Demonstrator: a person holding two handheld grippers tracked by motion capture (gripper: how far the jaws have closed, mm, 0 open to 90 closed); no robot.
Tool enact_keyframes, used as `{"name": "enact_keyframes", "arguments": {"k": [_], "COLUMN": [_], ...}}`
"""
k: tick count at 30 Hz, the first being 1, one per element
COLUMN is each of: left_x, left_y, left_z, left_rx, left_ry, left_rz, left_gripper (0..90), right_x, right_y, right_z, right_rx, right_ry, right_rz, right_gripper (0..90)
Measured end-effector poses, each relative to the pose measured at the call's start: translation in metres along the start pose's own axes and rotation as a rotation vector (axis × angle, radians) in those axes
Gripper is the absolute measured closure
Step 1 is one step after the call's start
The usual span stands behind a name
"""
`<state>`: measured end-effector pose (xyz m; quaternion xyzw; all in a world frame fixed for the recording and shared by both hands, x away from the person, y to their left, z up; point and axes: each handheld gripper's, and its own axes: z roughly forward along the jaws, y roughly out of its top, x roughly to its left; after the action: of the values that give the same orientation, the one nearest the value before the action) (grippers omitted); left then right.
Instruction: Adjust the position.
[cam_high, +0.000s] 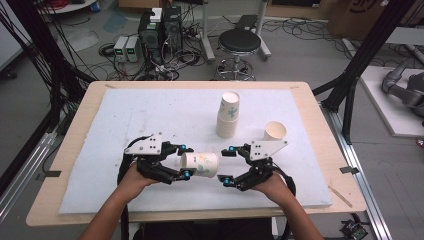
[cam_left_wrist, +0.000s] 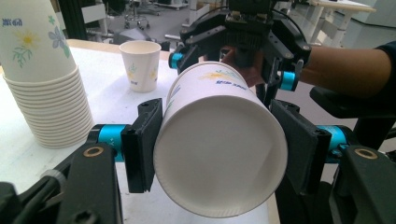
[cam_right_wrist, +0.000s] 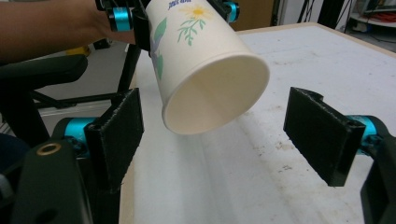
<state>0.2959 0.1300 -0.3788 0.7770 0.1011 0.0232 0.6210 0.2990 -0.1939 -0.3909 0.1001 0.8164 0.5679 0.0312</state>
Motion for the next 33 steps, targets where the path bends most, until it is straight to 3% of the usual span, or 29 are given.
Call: {"name": "enact_keyframes", "arguments": {"k": [16,22,33], "left_x": [-0.007,-0.008,-0.007], "left_y": [0.004,0.002,-0.005], "left_z": [0.009,0.012,0.012], "left_rx": [-0.038,-0.055,-0.072], "left_ry": [-0.059,-0.082,-0.093], "left_rz": [0.008,0.001,0.005], "left_gripper": [37.3,37.3,37.1], "right_x": [0.003,0.003,0.001], "right_y": [0.000,-0.002,-0.003], "right_z": [0.008,0.011,0.009], "right_rx": [-0.015,-0.022,-0.063], "right_ry": [0.055,0.080,0.115], "right_rz": [0.006,-0.013,-0.027], "right_gripper": [20.6,21.2,31.8]}}
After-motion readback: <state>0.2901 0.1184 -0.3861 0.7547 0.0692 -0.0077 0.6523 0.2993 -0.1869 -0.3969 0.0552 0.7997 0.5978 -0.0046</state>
